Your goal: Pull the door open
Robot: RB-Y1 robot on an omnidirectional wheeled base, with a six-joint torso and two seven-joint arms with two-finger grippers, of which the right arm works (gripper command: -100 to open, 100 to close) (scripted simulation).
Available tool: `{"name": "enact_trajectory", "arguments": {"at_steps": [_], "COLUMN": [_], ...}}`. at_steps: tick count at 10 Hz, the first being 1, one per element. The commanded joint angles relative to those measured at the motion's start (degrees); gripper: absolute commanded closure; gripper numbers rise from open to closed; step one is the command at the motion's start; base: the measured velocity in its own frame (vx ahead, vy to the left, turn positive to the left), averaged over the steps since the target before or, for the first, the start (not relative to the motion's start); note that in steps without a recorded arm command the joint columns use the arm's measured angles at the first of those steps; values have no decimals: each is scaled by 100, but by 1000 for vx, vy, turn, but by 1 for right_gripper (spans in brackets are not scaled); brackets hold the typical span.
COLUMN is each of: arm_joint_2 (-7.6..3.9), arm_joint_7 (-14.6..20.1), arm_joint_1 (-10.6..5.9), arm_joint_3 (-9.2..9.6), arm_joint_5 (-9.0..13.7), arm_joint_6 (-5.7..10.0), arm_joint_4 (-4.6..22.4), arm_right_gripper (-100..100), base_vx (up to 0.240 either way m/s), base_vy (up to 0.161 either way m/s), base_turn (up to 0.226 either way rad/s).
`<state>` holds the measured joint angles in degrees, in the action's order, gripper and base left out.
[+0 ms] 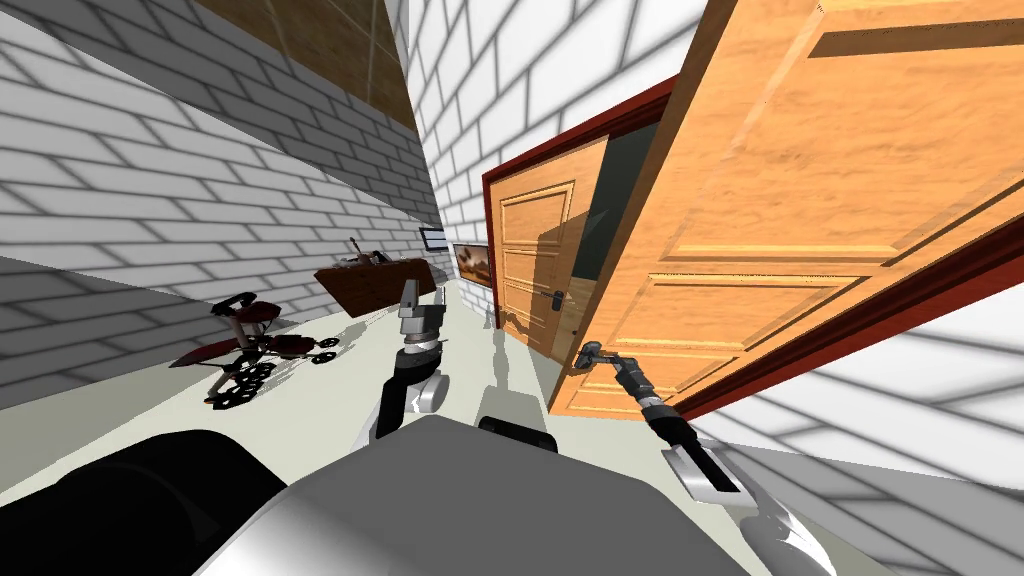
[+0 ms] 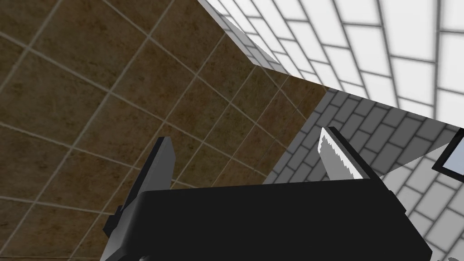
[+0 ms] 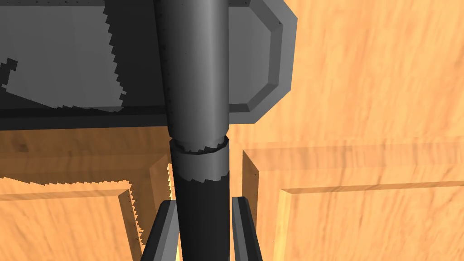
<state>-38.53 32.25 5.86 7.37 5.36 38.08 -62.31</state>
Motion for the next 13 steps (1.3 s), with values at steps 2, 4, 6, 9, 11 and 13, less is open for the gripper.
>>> {"name": "enact_trajectory", "arguments": {"at_steps": [2,4,6,9,11,13], "arm_joint_2": [-167,-198,-271,-379,-447,-504], "arm_joint_7": [179,186,261,363,428,482], "arm_joint_1": [207,167,228,296,340,376], "arm_joint_3": [181,149,214,285,330,368], "arm_joint_5": [-34,-24,-49,-75,-92,-106], "arm_joint_6": [305,290,474,720,877,1007], "arm_joint_4": [-107,-34,12,65,98,126], "arm_right_gripper": [100,100,100,100,100,100], "base_vx": [-194,-119,-163,-199,-220,-196], "base_vy": [-113,-87,-75,-101,-120,-133], "base_turn": [136,59,159,159,138,127]}}
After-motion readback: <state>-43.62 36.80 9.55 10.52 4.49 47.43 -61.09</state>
